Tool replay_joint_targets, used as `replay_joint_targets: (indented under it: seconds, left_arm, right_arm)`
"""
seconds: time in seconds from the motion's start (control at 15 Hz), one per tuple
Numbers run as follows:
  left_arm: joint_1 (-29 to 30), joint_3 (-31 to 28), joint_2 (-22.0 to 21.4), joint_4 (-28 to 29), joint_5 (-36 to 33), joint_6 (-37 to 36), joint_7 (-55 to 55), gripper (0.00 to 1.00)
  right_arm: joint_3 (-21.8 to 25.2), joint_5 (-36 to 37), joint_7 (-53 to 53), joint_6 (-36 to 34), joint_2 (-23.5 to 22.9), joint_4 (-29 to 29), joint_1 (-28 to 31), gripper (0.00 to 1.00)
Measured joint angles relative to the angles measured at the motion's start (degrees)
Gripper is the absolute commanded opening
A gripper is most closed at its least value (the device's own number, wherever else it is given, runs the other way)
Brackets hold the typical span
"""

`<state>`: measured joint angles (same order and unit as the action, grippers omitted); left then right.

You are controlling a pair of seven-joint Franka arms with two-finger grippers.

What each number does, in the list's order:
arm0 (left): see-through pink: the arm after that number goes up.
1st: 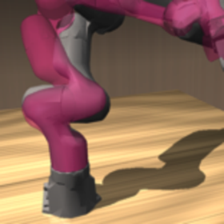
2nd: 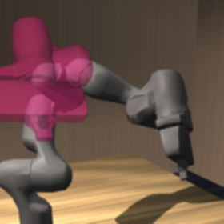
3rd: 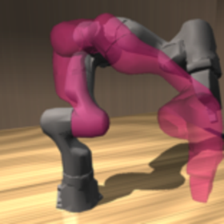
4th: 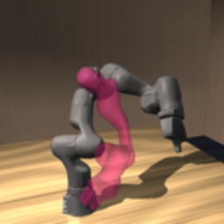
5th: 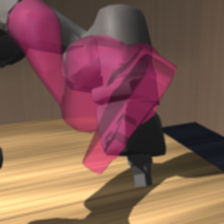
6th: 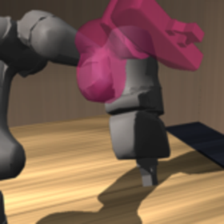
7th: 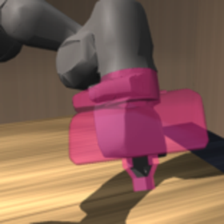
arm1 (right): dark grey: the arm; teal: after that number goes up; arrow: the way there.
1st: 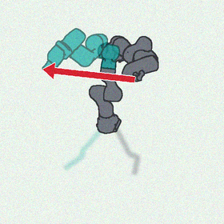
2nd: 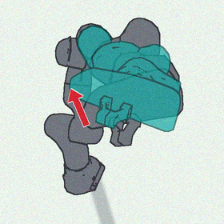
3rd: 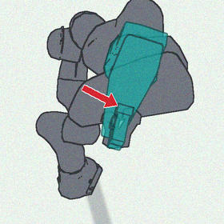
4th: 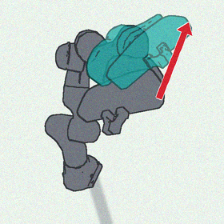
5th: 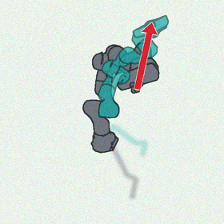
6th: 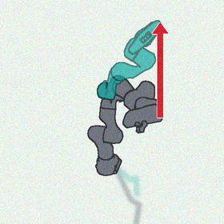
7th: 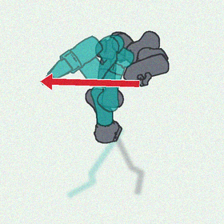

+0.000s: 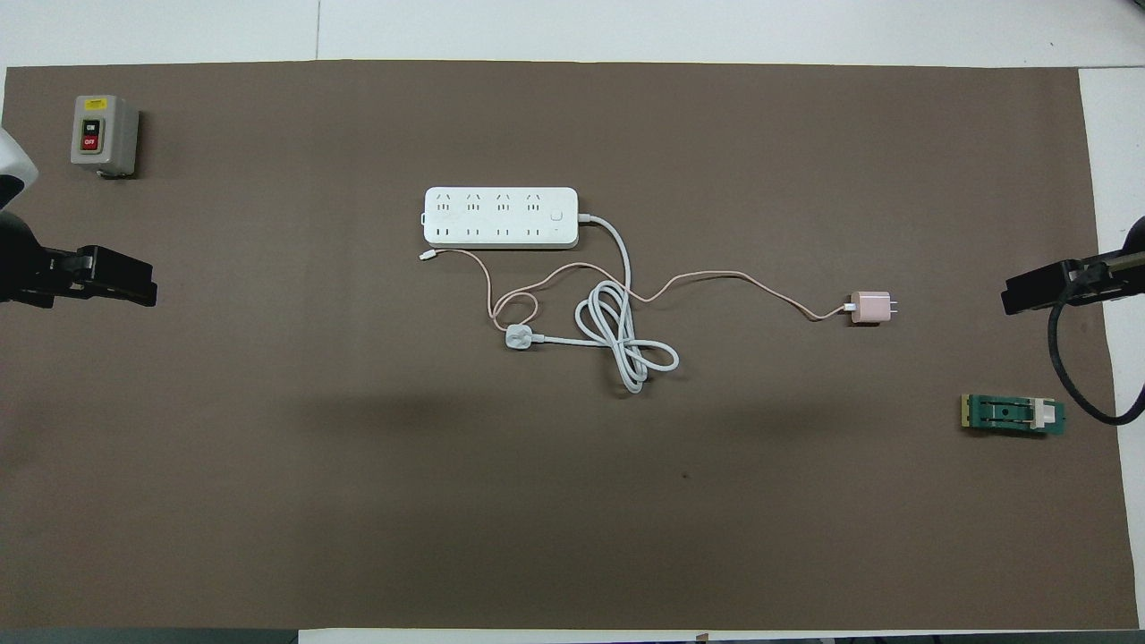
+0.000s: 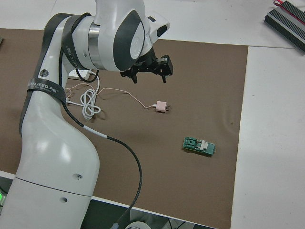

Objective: Plug charger into power strip

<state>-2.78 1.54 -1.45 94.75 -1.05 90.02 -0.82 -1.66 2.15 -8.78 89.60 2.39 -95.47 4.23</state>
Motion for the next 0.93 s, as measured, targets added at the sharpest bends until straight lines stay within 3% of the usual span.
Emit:
replay_joint_targets:
  seconds: [0.6, 0.93]
  left_arm:
    - [-0.1, 0.2, 0.0, 0.0, 0.0, 0.0, 0.0, 1.0]
    - [-0.12, 0.2, 0.0, 0.01, 0.0, 0.02, 0.0, 1.0]
  right_arm:
    - [-0.11, -0.02, 1.48, -0.05, 0.0, -0.08, -0.01, 1.0]
    - [-0.07, -4.47, 19.71, -0.02, -2.56, -1.71, 0.56, 1.0]
